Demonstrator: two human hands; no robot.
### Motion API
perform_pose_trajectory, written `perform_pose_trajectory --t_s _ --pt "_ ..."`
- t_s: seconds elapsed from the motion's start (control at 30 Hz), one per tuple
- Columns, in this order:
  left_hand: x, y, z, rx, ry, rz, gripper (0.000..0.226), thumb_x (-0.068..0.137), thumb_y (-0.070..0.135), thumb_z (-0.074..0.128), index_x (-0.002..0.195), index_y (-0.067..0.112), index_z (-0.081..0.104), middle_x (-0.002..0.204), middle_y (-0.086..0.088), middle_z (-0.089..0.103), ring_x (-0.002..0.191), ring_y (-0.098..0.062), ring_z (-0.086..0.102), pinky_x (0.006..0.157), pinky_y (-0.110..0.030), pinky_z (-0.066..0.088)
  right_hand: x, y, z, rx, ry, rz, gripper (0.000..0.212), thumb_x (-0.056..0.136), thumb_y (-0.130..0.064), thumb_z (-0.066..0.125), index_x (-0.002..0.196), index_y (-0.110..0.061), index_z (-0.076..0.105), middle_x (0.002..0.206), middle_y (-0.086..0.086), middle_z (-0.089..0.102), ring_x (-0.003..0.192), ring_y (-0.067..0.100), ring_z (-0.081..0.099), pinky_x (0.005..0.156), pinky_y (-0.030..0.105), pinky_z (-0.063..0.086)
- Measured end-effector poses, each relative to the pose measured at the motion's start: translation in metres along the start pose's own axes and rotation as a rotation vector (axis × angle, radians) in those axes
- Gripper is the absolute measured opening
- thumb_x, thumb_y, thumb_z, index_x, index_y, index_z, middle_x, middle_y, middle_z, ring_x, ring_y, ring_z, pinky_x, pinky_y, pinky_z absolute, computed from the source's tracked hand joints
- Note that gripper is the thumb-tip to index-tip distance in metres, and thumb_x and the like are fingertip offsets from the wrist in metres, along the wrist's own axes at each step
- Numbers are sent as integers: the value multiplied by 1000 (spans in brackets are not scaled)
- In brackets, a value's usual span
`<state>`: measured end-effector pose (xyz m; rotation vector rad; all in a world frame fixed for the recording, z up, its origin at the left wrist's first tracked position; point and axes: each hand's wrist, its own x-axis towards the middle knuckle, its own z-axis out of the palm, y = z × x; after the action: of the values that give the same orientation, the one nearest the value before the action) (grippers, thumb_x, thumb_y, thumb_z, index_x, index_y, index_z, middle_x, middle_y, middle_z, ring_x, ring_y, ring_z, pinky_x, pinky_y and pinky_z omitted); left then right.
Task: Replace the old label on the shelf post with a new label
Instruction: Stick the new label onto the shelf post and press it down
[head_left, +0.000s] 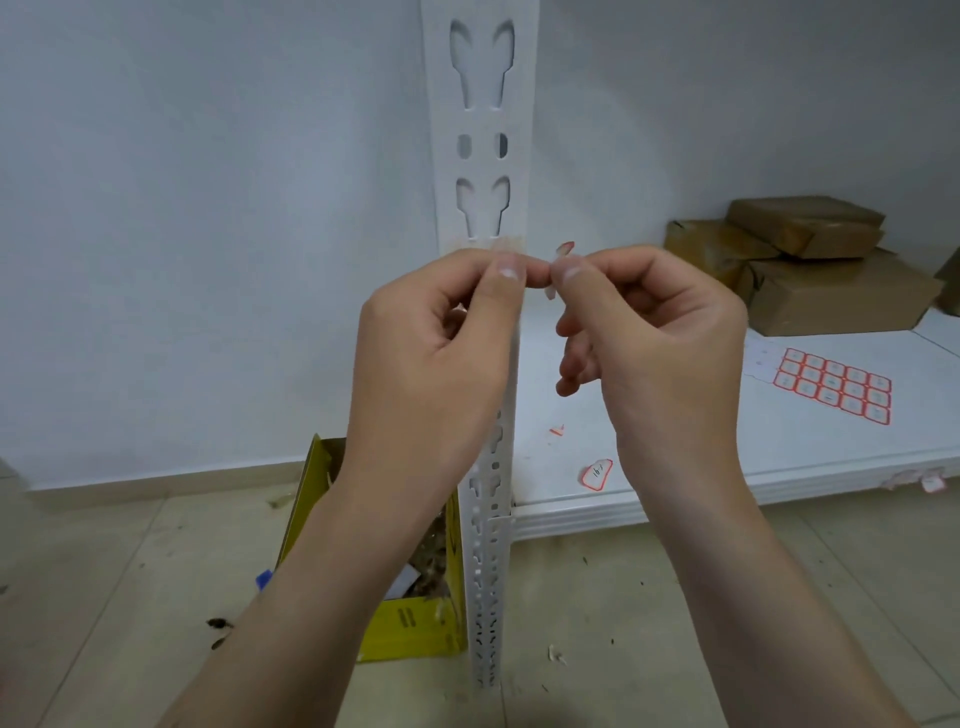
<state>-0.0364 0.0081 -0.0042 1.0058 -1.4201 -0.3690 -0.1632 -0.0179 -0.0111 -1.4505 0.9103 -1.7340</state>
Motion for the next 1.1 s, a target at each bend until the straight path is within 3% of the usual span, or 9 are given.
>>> perform_pose_trajectory --t_s 0.07,0.2,0.33,0.43,0.57,0.7,0.83,0.97,1.1 --pt "1 0 -2 -19 11 -9 25 103 14 56 99 20 80 56 1 56 51 -27 44 44 -32 38 0 -1 0 -1 -24 -12 17 95 -11 76 78 -14 77 58 2 64 41 12 54 43 33 54" --pt "2 2 -4 -76 28 -37 15 95 8 68 92 19 78 75 -25 63 59 -37 48 50 -24 43 0 -2 1 -10 -57 -40 15 93 -13 77 81 -21 79 57 -1 66 41 12 55 43 35 54" --pt "3 0 -7 -47 -24 -1 12 89 11 76 95 20 77 55 -7 44 50 -9 38 48 -15 37 0 -4 1 10 -41 -38 16 93 -11 77 81 -21 80 57 -5 67 42 9 55 42 31 53" --pt "2 -1 -8 -32 -12 10 12 87 14 79 97 20 77 55 4 42 50 -5 37 49 -15 36 -2 -3 2 23 -47 -51 13 94 -12 77 83 -18 80 55 -6 67 41 10 55 42 28 51" --pt "2 -2 -8 -30 30 -19 6 86 18 80 91 20 77 55 -3 43 52 -7 38 50 -18 39 -2 -2 1 1 -83 -81 13 95 -13 75 84 -16 80 56 -9 66 44 6 56 44 21 48" --pt "3 -4 -8 -76 54 -109 4 90 20 77 86 21 78 61 -14 50 54 -9 45 50 -18 44 0 1 -1 -91 -24 -148 12 94 -15 79 85 -23 79 61 1 68 49 26 57 45 32 50" --pt "5 -5 -10 -185 58 -254 8 90 22 72 88 22 80 59 6 57 48 -5 45 48 -15 40 3 5 -5 -112 -6 -92 8 92 -23 82 96 -18 77 66 14 66 53 35 58 48 39 52" --pt "6 -4 -14 -267 46 -337 14 91 22 68 97 18 80 55 10 55 48 -11 37 43 -17 34 5 6 -5 -100 -42 -45 3 93 -21 80 95 -22 79 67 14 67 45 22 55 43 31 52" --pt "8 -6 -18 -276 34 -360 15 96 20 66 100 19 80 61 5 58 50 -10 36 44 -17 32 5 7 -5 -104 -58 -42 13 93 -17 80 83 -26 80 60 7 66 43 9 55 43 26 50"
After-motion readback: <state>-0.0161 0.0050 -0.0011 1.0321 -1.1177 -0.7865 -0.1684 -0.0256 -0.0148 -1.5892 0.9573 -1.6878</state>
